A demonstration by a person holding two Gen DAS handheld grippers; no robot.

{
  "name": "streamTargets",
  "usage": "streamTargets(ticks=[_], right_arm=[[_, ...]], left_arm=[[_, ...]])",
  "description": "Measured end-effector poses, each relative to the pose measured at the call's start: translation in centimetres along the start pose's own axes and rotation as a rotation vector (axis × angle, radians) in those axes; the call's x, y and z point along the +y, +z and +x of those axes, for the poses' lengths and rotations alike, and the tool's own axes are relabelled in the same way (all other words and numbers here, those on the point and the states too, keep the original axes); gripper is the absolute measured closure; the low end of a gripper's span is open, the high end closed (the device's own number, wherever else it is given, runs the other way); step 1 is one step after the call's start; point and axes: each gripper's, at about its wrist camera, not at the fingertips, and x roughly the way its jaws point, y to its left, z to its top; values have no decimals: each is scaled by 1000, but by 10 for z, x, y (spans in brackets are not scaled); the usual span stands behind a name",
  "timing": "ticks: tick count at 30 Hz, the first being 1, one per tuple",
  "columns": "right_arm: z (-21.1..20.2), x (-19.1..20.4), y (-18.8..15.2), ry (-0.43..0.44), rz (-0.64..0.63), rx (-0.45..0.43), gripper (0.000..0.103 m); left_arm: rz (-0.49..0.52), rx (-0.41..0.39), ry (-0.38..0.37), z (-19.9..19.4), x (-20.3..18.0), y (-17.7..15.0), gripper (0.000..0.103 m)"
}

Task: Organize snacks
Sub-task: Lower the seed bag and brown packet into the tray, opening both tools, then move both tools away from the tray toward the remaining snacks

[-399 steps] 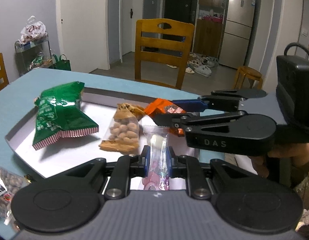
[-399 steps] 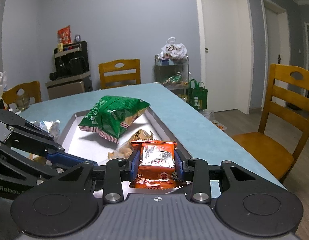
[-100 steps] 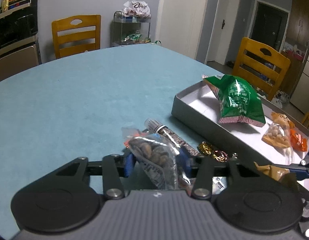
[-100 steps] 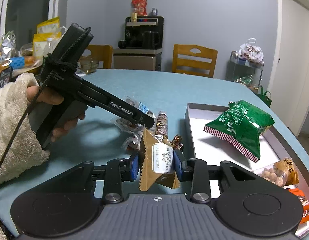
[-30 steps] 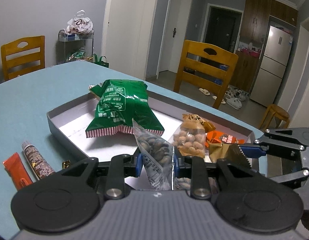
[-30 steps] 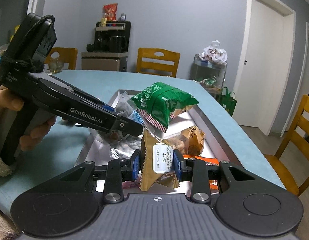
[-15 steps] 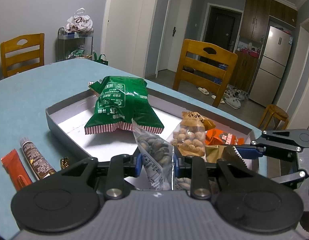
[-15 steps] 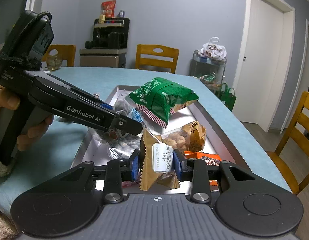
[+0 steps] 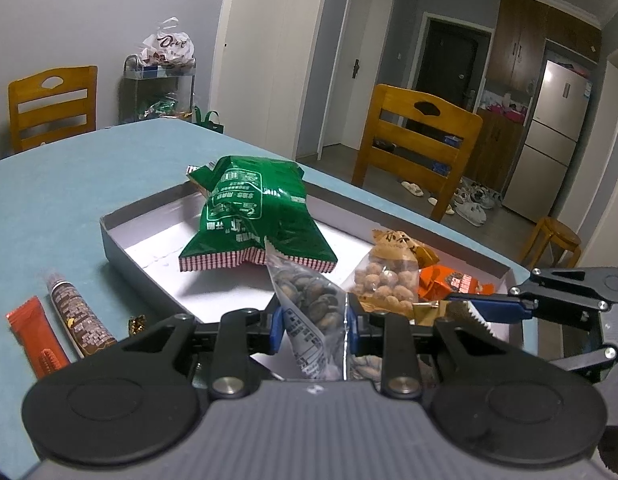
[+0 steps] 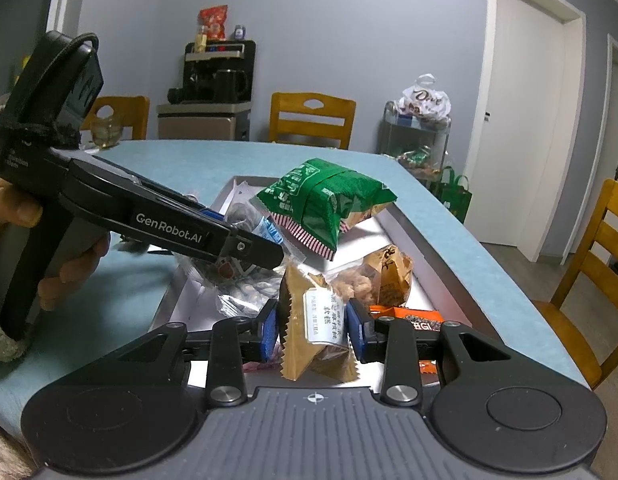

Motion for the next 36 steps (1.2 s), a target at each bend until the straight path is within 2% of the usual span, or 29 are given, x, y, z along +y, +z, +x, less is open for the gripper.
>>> streamTargets(ticks=[11, 13, 15, 24, 30, 33, 35, 36], right_arm=[[-6, -1, 0, -1, 20, -19, 64], [-8, -2, 0, -1, 24, -23, 62], [-9, -2, 1, -3, 30, -29, 59], [-17, -8, 5, -5, 86, -71, 48], [-20, -10, 9, -13, 114, -91, 39], [-23, -12, 11, -12, 143, -101, 25], [-25, -14, 12, 0, 171, -110, 7], [-26, -15, 13, 6, 182, -116, 4]], left_arm=[[-23, -33, 3, -6, 5, 2, 71], [-29, -48, 7, -9, 6, 2, 66], [-39, -58, 5, -11, 7, 3, 54], [-71, -96, 10, -18, 11, 5, 25], [-86, -120, 3, -23, 12, 5, 17], [-94, -131, 7, -26, 13, 6, 12], [-102, -143, 8, -28, 13, 6, 8], [-106, -149, 9, -30, 14, 6, 5]])
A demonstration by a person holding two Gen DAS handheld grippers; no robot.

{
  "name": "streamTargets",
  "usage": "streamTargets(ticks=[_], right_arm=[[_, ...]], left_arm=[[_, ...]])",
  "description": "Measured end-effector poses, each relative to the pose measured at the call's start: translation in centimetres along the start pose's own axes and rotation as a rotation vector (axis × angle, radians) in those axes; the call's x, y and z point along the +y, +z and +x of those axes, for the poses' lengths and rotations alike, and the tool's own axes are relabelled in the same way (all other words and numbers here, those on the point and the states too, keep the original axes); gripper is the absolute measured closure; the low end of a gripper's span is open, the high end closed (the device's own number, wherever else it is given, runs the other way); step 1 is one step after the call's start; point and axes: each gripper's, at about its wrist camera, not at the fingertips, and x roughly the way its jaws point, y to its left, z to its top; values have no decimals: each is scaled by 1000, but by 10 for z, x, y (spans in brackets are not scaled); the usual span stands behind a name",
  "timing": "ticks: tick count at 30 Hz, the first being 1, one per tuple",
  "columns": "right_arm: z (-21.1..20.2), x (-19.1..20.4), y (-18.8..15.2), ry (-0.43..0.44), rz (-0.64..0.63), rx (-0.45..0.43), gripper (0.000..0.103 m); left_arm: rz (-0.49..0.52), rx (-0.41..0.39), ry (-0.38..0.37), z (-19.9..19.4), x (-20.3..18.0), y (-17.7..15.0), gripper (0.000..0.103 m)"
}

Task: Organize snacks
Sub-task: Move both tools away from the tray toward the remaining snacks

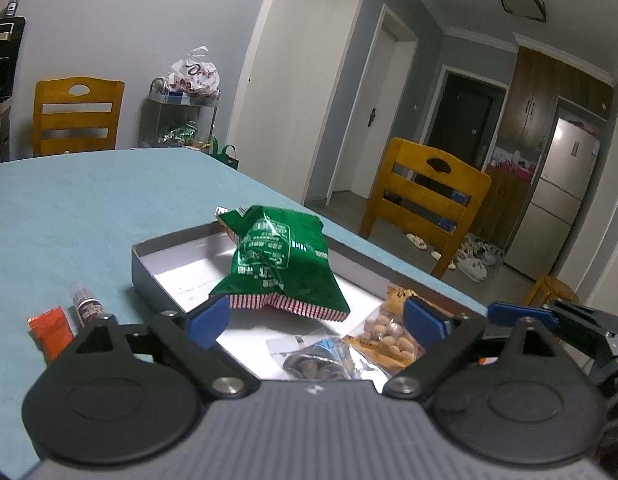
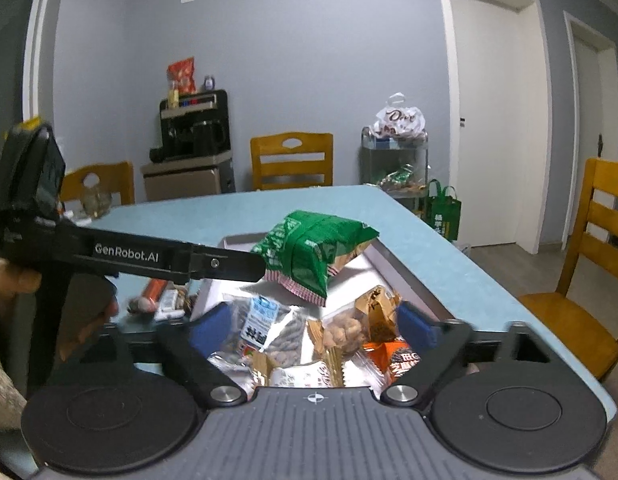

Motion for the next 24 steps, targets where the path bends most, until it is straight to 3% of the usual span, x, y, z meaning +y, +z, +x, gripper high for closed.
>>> streamTargets(ticks=[1, 9, 15, 24], right_arm=[[-1, 0, 0, 4, 11, -7, 0], [-4, 3, 5, 11, 22, -7, 0], [-7, 3, 9, 16, 47, -18, 0], [-6, 9, 14, 36, 74, -10, 0]], left_arm=[[-5, -6, 1, -1, 0, 0, 5], [-20, -42, 22, -12, 3, 9, 5], [-42, -104, 61, -39, 15, 36, 1], [25, -182, 156, -91, 34, 78, 1]])
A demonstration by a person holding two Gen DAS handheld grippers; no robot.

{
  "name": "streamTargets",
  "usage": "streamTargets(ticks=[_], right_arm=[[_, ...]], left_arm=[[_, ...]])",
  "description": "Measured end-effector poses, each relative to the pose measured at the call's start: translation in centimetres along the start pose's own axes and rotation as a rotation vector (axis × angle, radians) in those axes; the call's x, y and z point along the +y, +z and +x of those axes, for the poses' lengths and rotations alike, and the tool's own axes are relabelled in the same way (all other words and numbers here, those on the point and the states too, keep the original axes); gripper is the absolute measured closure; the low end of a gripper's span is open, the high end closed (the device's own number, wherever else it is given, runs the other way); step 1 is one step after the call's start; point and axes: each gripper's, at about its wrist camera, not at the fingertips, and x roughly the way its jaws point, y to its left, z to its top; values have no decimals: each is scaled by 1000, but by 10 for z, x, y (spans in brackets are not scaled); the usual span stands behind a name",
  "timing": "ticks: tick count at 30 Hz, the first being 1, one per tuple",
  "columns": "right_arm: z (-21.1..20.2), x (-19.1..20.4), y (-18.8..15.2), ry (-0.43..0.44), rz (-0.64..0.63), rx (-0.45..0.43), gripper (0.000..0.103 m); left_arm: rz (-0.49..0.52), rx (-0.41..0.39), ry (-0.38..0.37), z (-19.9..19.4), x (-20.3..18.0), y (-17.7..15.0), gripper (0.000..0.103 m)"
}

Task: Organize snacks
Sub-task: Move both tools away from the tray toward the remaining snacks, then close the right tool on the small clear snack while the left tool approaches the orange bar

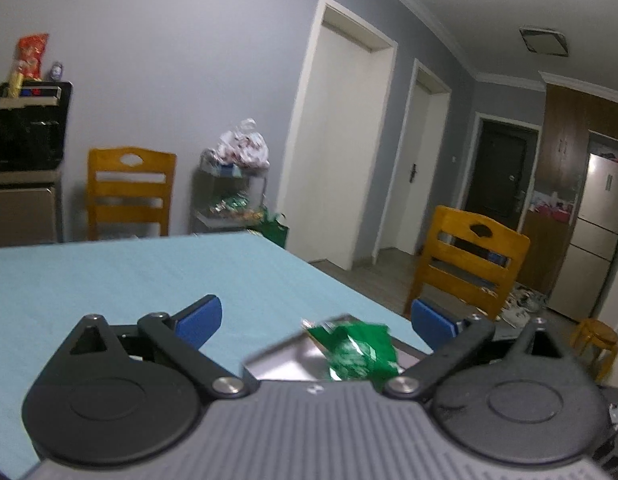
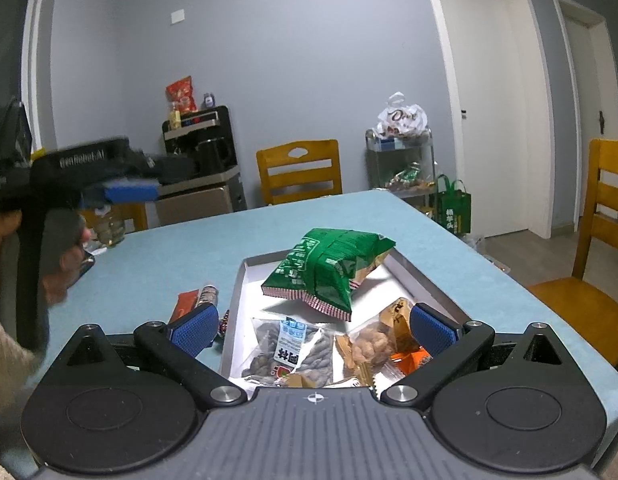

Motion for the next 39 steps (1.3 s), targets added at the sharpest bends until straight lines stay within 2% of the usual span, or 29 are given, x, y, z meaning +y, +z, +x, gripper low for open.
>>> streamTargets(ticks=[6, 13, 18, 25, 33, 39], right_arm=[[1, 11, 2, 3, -13, -1, 0], [6, 28, 6, 8, -39, 10, 0], [12, 42, 8, 17, -63, 21, 0], [29, 69, 13, 46, -96, 36, 0], [55, 102, 9, 123, -124, 88, 0], [75, 121, 4, 145, -142, 142, 0]], left_arm=[[-24, -11, 54, -15, 32, 14, 1], [-69, 50, 117, -8, 74, 1, 1], [-113, 58, 139, -8, 97, -8, 1], [-68, 98, 182, -4, 112, -22, 1], [-91, 151, 203, 10, 124, -33, 1], [-58, 234, 226, 30, 119, -44, 1]])
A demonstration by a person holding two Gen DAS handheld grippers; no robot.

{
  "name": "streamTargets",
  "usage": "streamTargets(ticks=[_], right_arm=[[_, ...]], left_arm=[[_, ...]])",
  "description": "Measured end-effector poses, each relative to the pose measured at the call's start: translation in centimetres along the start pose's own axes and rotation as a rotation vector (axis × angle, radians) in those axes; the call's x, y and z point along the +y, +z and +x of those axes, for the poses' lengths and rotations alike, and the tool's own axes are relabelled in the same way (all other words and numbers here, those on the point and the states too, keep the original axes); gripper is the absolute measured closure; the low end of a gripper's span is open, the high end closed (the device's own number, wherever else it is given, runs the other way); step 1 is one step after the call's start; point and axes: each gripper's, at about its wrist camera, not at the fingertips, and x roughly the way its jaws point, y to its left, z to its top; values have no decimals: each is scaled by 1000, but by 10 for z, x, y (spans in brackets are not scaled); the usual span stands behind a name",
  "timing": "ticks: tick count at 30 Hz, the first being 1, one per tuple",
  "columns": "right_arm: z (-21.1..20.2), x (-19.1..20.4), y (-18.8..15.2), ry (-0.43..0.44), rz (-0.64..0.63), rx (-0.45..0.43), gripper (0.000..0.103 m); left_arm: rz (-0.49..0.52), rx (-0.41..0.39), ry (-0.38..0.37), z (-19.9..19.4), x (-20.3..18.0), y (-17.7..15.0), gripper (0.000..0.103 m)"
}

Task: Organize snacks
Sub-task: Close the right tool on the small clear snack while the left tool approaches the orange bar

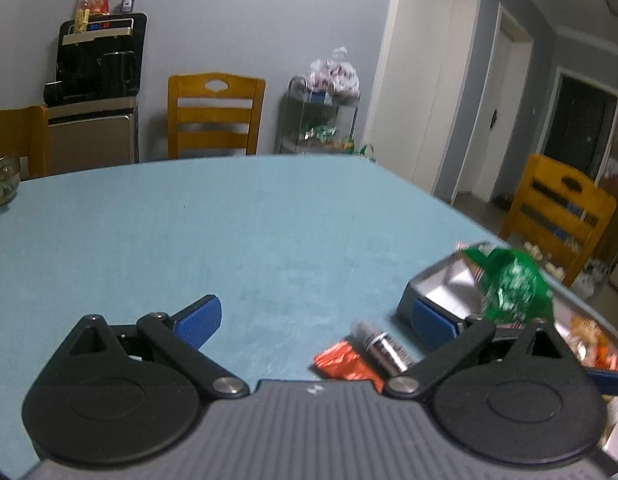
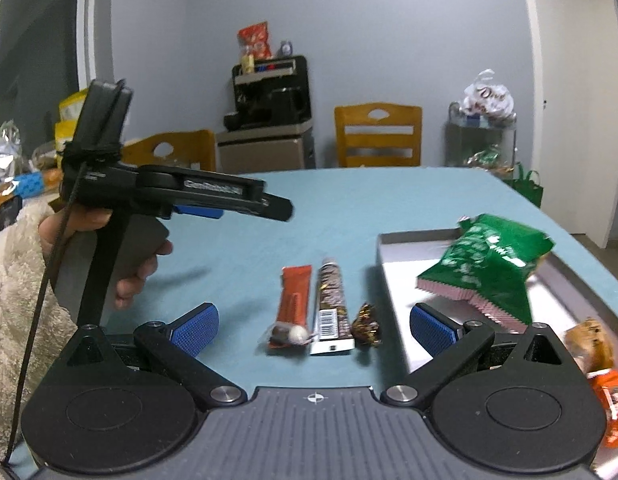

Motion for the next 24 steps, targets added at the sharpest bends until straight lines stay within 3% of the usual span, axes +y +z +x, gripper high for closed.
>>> streamTargets(ticks=[9, 17, 24], right_arm=[[39, 28, -3, -16, -136, 67, 1], [68, 39, -11, -30, -239, 128, 33], [78, 36, -12, -21, -228, 150, 46]], left_arm=[[19, 34, 4, 10, -3, -8, 1], [31, 43, -5, 12, -6, -10, 1], [42, 45, -9, 13, -9, -11, 1]])
